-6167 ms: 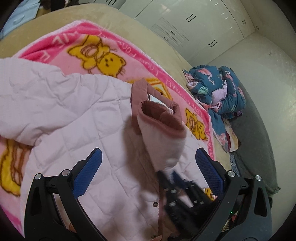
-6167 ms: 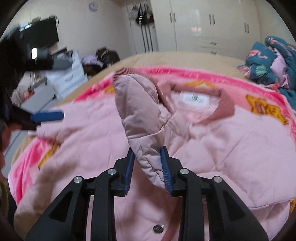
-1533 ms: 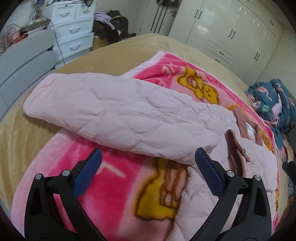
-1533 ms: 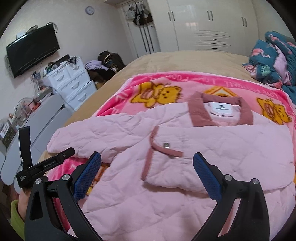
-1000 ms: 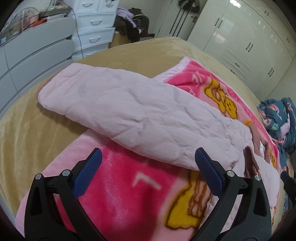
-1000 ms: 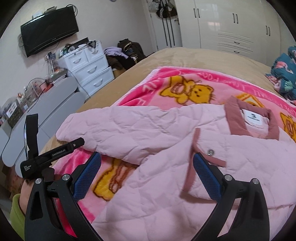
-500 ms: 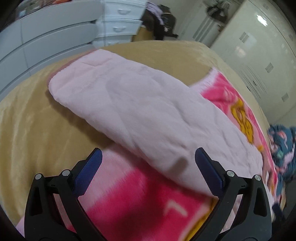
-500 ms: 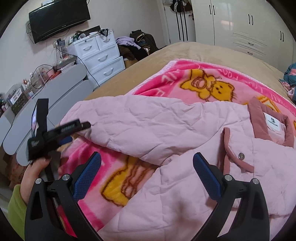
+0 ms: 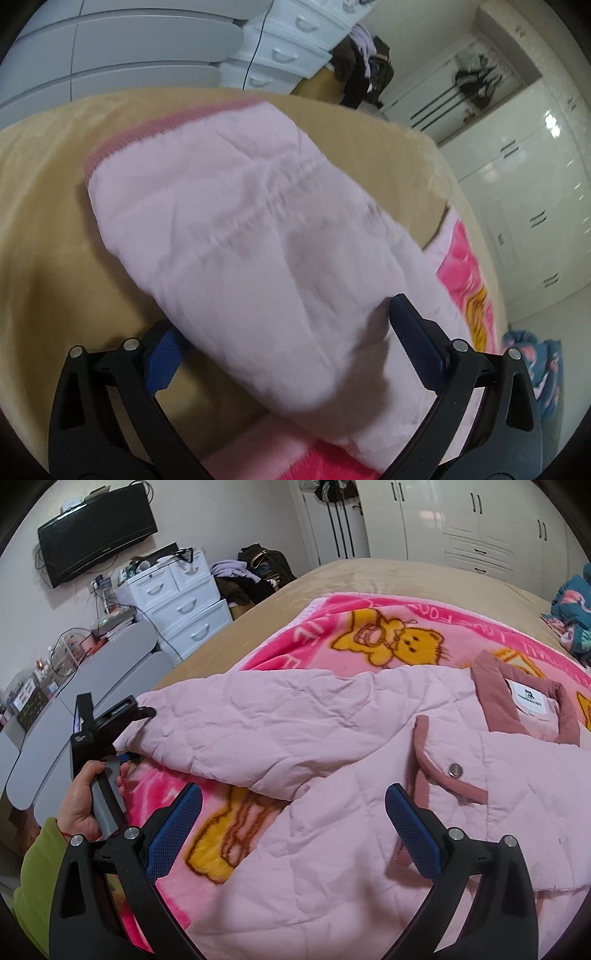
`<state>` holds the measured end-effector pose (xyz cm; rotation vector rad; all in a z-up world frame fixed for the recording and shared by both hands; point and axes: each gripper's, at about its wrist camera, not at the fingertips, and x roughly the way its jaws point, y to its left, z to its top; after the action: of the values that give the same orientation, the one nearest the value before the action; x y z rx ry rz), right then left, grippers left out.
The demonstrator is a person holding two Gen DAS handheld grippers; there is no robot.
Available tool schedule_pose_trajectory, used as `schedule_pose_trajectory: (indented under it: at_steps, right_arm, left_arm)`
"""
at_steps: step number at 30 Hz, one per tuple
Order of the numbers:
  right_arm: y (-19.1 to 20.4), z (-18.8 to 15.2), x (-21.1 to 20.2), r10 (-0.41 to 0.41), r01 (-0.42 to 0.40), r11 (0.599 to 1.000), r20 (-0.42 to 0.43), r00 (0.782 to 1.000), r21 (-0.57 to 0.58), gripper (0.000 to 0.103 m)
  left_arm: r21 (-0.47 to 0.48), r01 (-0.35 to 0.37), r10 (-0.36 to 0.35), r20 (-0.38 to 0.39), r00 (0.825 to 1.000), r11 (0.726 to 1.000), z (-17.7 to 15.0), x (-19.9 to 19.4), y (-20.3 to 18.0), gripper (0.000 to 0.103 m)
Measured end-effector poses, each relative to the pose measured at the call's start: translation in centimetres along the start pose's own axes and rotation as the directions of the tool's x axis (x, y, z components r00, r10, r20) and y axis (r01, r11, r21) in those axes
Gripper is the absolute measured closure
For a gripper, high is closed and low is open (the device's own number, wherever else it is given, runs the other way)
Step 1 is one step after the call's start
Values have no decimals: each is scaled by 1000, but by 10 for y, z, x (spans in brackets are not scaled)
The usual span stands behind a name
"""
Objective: Fold large clothes
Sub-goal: 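Move the left tool to the cuff of the other sleeve, then grasp the sleeve cuff with the left tool and lift it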
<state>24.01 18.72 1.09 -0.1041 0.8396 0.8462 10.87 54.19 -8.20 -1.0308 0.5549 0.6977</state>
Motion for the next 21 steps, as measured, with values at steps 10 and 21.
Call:
schedule_pose_trajectory:
  at_steps: [10, 21]
  right_arm:
    - [-18, -6, -14, -14, 12, 999, 28, 1000, 49, 4]
    - [-48, -18, -48, -30, 20, 990, 66, 997, 143, 4]
  left_arm:
    - [93, 43, -57, 156, 986, 995, 11, -44, -23, 87]
    - [290, 216, -293, 256, 921, 932, -11, -125, -98, 91]
